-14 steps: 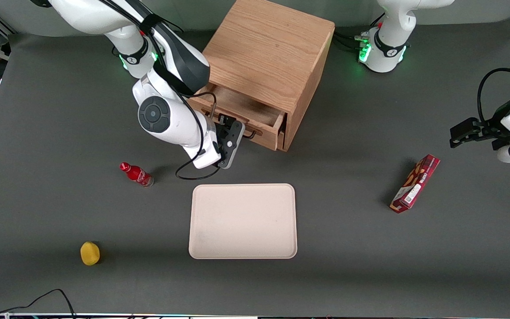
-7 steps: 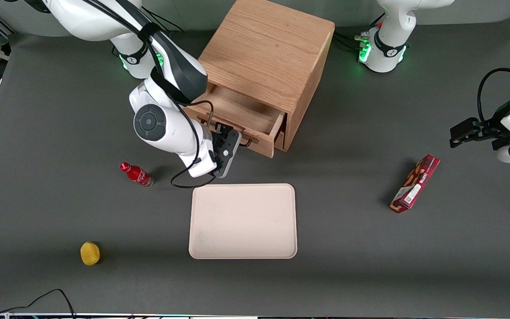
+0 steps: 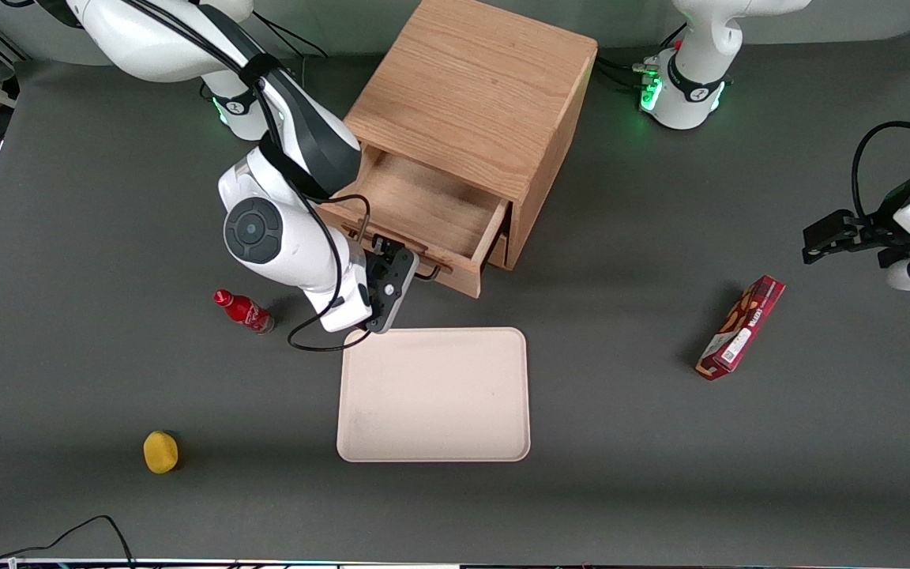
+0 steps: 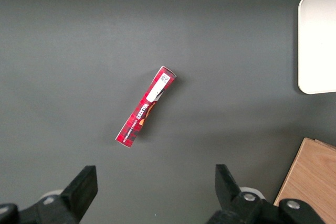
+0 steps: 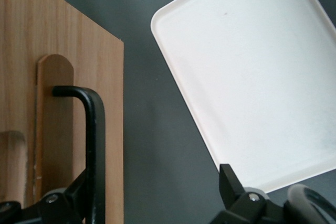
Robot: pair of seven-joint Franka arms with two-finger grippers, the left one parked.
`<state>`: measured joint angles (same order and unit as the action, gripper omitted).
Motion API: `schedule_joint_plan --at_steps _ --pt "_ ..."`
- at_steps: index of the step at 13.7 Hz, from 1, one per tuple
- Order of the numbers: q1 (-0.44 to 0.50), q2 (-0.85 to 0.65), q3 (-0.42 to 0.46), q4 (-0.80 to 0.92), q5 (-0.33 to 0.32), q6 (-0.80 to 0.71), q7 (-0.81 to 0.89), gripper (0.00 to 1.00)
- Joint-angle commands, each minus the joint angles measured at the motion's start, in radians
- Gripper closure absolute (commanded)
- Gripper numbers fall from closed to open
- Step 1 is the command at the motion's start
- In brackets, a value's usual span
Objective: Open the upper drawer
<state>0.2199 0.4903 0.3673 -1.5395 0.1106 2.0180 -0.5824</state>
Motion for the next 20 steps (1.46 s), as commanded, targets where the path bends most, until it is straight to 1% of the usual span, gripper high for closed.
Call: schedule_joint_plan --at_steps 1,5,11,14,16,19,20 --pt "-0.002 0.037 -0.013 0.055 -0.026 -0.004 -0.023 0.0" --pt "-0.004 0.051 -0.045 0.085 -0.029 -0.01 -0.047 0.0" --pt "-0.013 0.094 -0.071 0.147 -0.034 -0.015 -0.088 0.0" --pt "-0.016 0.114 -0.073 0.173 -0.045 -0.016 -0.1 0.0" --pt "-0.013 0.117 -0.102 0.18 -0.049 -0.016 -0.1 0.0" --pt "-0.014 0.126 -0.105 0.197 -0.054 -0.016 -0.102 0.0" --pt "-0.014 0.126 -0.105 0.197 -0.066 -0.016 -0.102 0.0"
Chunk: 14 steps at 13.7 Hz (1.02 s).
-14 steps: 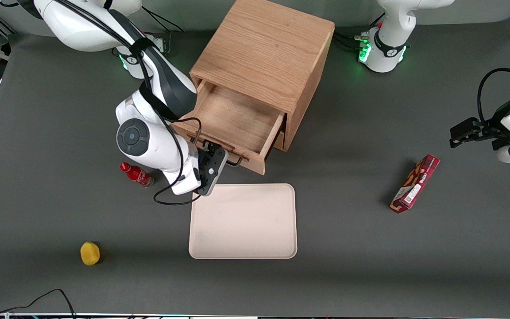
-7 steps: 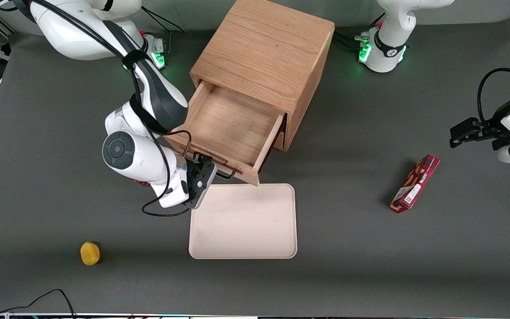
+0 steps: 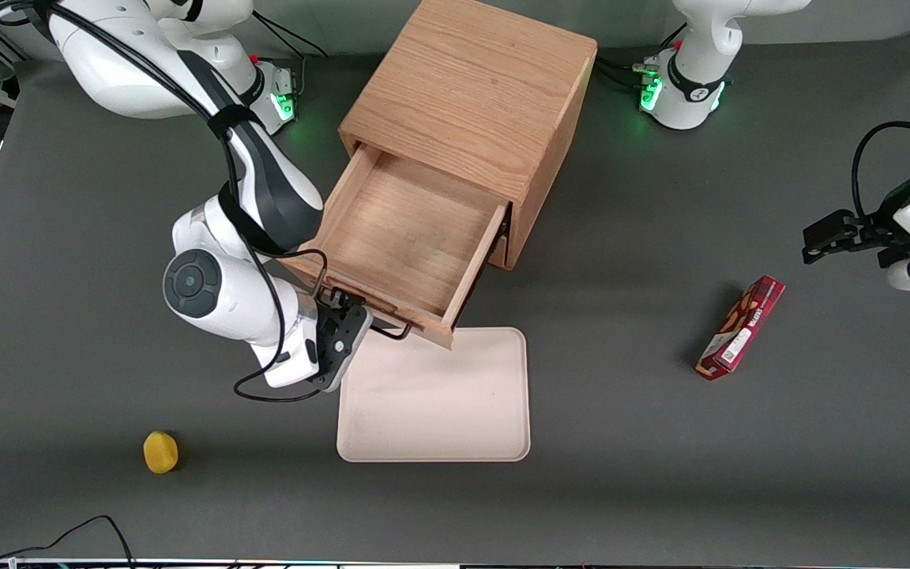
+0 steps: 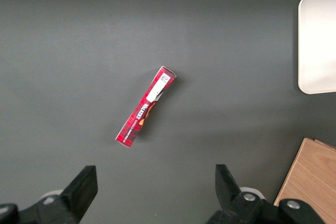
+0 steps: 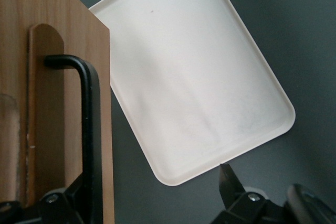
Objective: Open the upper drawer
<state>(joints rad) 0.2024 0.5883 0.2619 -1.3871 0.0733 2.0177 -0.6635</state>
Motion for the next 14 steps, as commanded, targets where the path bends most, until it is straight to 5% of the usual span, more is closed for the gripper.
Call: schedule_joint_plan --at_steps 1,14 --pt "0.003 0.028 0.0 0.046 -0.033 -0.016 -0.021 0.0" --pt "-0.014 -0.063 0.0 0.246 -0.023 -0.312 -0.005 0.0"
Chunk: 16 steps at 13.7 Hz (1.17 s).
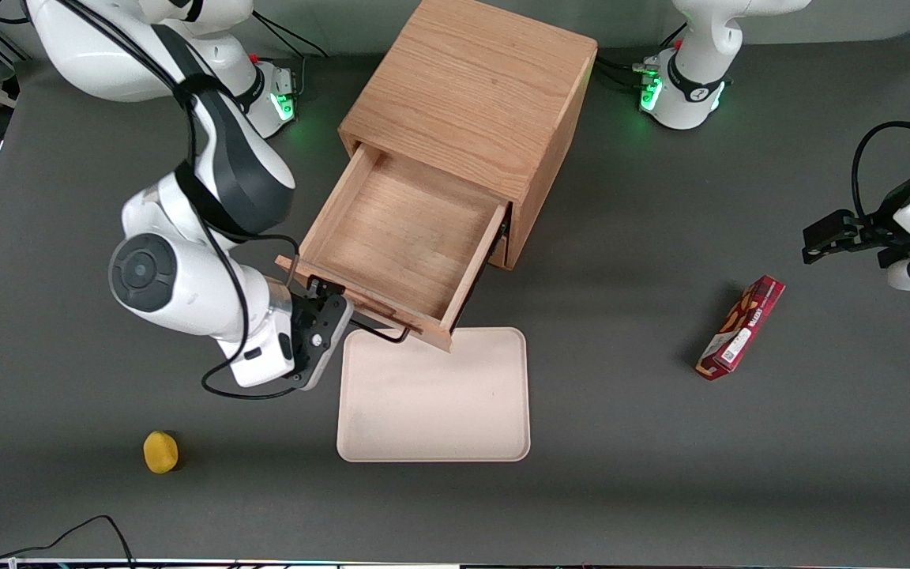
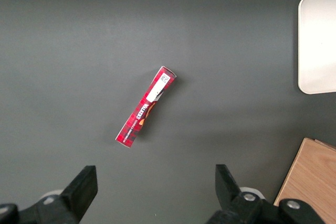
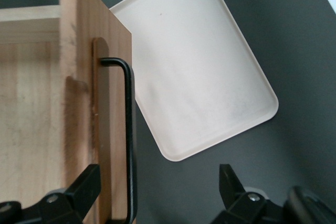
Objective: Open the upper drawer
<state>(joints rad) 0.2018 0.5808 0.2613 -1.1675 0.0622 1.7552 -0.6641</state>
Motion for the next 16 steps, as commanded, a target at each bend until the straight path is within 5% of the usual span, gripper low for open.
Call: schedule_joint_plan --at_steps 1,8,12,16 --pt "-0.033 -0.094 0.006 0.008 -0.01 -0.054 0.0 0.0" --pt "-0.184 -0.378 0.004 -0.136 -0.01 -0.279 0.201 0.0" --pt "-0.353 -0.449 0.013 -0.138 0.04 -0.411 0.56 0.0" --pt "-0.369 -0.513 0.013 -0.156 -0.054 -0.433 0.61 0.0"
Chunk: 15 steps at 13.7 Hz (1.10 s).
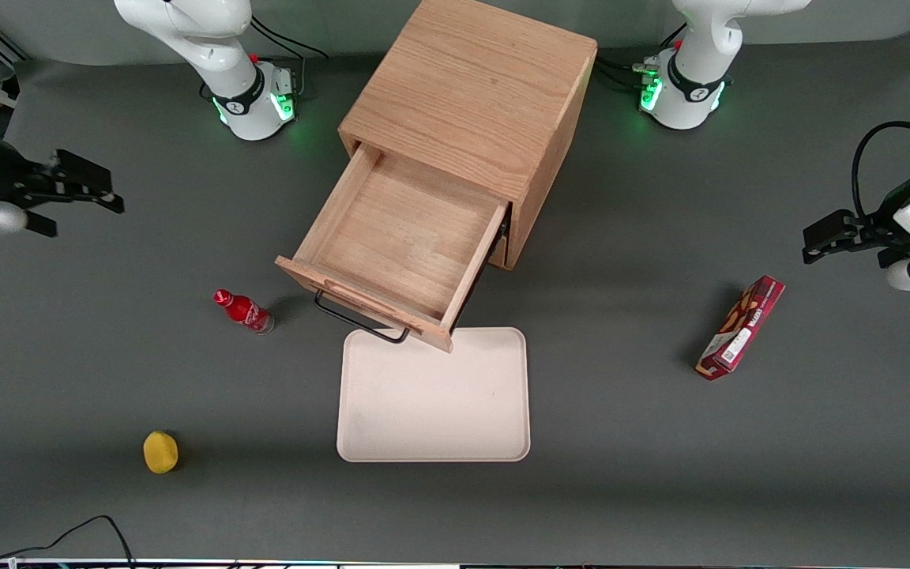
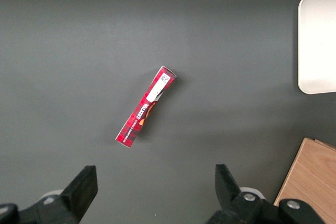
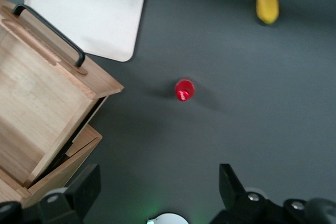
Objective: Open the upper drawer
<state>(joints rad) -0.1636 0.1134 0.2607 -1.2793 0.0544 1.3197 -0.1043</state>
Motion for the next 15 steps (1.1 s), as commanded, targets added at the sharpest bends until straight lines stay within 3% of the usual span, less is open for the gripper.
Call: schedule_joint_plan --at_steps 1,5,6,10,11,14,15 --pt "-0.008 -0.046 0.005 -0.04 -0.048 0.003 0.051 0.0" --pt "-0.071 -0.044 0.011 -0.034 -0.025 0.001 0.054 0.0" --pt "-0.083 -0.057 0.009 -0.061 0.01 0.007 0.052 0.0" --pt "-0.062 -0.179 0.005 -0.277 0.018 0.096 0.133 0.0" --pt "-0.028 -0.167 -0.003 -0.272 0.01 0.098 0.174 0.0" --pt "0.174 -0.15 -0.19 -0.261 0.008 0.098 0.183 0.0" --pt "0.197 -0.15 -0.214 -0.264 0.008 0.098 0.183 0.0"
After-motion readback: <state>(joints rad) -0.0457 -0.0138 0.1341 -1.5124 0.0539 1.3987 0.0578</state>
